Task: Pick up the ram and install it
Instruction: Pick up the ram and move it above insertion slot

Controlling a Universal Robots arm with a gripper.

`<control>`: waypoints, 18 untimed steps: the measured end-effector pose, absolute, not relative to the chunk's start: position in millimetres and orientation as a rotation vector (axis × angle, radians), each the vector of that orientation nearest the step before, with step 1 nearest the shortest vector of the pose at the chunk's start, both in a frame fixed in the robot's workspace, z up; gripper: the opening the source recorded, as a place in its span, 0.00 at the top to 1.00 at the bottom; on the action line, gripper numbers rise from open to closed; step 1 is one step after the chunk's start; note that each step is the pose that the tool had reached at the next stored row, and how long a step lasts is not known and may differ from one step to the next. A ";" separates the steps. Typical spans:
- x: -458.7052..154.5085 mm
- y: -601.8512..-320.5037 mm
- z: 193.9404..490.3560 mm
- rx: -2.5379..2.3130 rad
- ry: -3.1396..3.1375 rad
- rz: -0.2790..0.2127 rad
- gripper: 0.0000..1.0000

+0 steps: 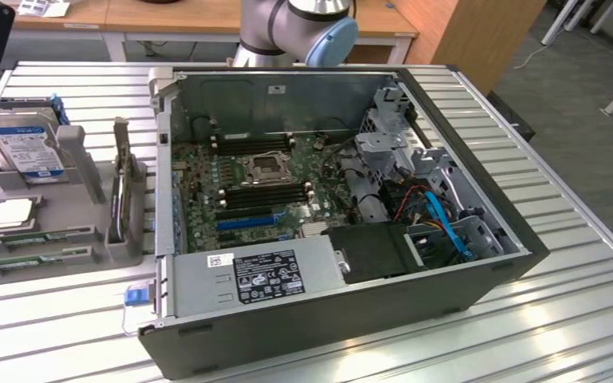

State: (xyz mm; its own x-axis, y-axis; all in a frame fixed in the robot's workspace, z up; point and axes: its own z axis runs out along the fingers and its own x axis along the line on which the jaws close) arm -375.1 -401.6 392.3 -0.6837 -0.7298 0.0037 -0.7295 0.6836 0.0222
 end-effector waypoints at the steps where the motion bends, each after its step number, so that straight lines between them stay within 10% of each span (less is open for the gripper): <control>1: -375.1 -401.7 392.3 1.270 -2.860 -0.029 0.89; 18: -375.1 -401.7 392.1 1.694 -2.627 -0.026 0.76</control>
State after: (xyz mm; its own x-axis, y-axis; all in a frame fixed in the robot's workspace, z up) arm -375.1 -401.7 392.1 -0.4125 -0.9110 0.0037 -0.9107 0.4125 0.0222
